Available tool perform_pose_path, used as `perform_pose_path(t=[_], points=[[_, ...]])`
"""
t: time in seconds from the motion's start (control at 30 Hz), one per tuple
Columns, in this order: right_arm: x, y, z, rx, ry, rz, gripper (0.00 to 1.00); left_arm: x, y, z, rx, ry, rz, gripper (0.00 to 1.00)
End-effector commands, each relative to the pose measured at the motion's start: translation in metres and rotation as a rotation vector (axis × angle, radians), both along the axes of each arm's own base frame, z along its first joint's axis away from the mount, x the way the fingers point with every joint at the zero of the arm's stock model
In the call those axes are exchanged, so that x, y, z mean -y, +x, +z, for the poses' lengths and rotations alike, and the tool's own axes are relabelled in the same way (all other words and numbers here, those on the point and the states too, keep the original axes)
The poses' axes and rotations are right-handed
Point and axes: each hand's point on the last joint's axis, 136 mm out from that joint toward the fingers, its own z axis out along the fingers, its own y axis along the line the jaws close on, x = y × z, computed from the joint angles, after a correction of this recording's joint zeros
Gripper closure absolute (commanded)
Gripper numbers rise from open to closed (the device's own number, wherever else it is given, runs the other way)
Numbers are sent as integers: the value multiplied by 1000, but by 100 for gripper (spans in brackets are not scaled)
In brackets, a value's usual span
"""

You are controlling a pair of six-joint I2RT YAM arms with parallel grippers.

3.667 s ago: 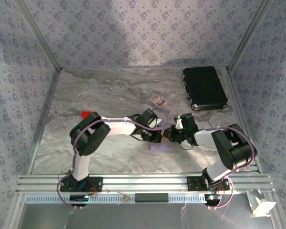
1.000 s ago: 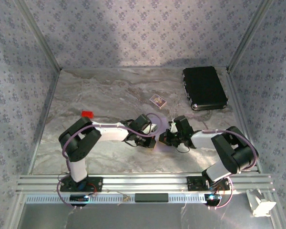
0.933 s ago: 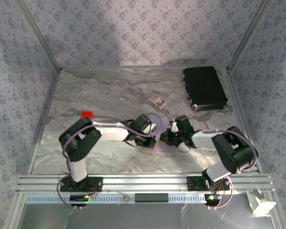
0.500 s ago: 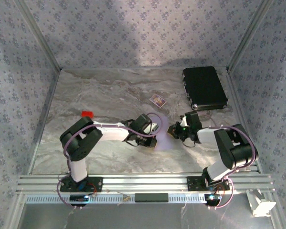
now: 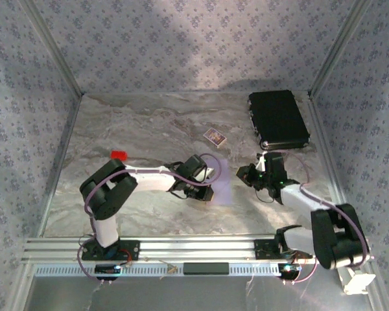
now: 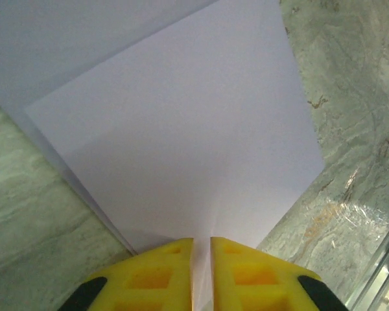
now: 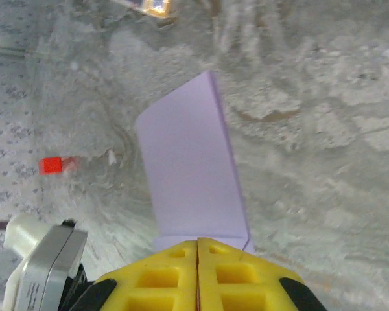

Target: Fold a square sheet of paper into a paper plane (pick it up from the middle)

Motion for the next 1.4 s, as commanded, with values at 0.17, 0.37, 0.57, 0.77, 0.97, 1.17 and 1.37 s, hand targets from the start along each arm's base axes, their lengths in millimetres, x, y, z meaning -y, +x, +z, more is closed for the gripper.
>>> perform_pose_path(t=[0.17,0.37,0.57,0.77,0.97,1.17,1.37], points=[[9,-46,-28,-115,-82,-19,73,11,44,53,104,-63,-20,77],[-5,-52,-27,-140,-73,22,70,19,52,46,64,-61,-64,80],[-19,-54,-26,-149,-55,58,67,13,51,22,32,-18,-57,84],[-24,-58,-31,-199,-90,49,66,5,47,-6,-2,32,-44,91],[-23,-63,-39,-235,-120,20,64,-6,35,-24,-45,52,-14,94],[-29,-68,-42,-239,-95,22,60,-9,31,-24,-51,48,-2,95],[-33,-68,-35,-243,-119,31,57,-6,28,-20,-46,44,-5,95]])
